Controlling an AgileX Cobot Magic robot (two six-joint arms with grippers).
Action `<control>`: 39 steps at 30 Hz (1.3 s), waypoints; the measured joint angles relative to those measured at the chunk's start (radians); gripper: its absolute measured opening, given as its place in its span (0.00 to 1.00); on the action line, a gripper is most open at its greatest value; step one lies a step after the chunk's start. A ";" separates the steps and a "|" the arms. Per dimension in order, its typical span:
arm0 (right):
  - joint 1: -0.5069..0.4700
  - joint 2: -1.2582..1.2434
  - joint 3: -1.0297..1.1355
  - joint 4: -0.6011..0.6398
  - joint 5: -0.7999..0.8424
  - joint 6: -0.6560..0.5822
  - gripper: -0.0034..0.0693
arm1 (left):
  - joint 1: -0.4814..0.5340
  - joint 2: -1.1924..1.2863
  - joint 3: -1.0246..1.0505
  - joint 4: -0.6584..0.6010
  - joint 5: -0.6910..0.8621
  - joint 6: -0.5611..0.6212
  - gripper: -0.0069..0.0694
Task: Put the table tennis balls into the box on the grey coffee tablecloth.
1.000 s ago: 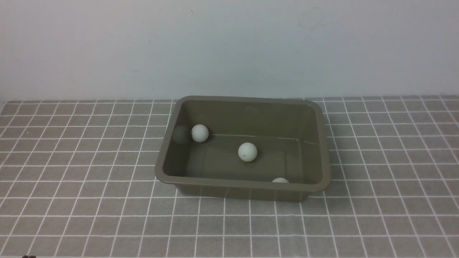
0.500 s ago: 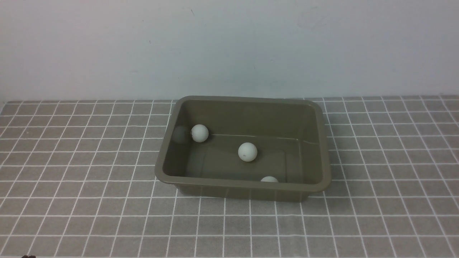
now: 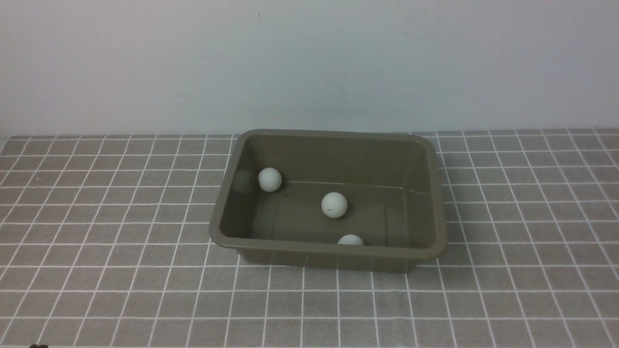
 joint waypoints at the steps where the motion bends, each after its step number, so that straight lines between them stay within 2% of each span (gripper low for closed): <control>1: 0.000 0.000 0.011 0.087 -0.015 -0.056 0.03 | 0.000 0.000 0.000 0.000 0.000 0.000 0.08; 2: 0.000 0.000 0.029 0.154 -0.041 -0.159 0.03 | 0.000 0.000 0.000 0.000 0.000 0.000 0.08; 6: 0.000 0.000 0.100 0.363 -0.160 -0.411 0.03 | 0.000 0.000 0.000 0.000 0.000 0.000 0.08; 10: 0.000 0.000 0.190 0.470 -0.290 -0.536 0.03 | 0.000 0.000 0.000 0.000 0.000 0.000 0.08; 13: -0.010 0.000 0.258 0.470 -0.343 -0.555 0.03 | 0.000 0.000 0.000 0.000 0.000 0.000 0.08; 14: -0.056 0.000 0.296 0.453 -0.357 -0.559 0.03 | 0.000 0.000 0.000 0.000 0.000 0.000 0.08; 15: -0.143 0.000 0.359 0.432 -0.352 -0.560 0.03 | 0.000 0.000 0.000 0.000 0.000 0.000 0.08; 18: -0.272 0.002 0.461 0.413 -0.325 -0.560 0.03 | 0.000 0.000 0.000 0.000 0.000 0.000 0.08; 19: -0.272 0.002 0.461 0.413 -0.325 -0.560 0.03 | 0.000 0.000 0.000 0.000 0.000 0.000 0.08; 20: -0.327 0.002 0.516 0.405 -0.312 -0.560 0.03 | 0.000 0.000 0.000 0.000 0.000 0.000 0.08; 22: -0.368 0.004 0.543 0.399 -0.289 -0.558 0.03 | 0.000 0.000 0.000 0.000 0.000 0.000 0.08; 39: -0.392 0.004 0.544 0.396 -0.289 -0.555 0.03 | 0.000 0.000 0.000 0.000 0.000 0.000 0.08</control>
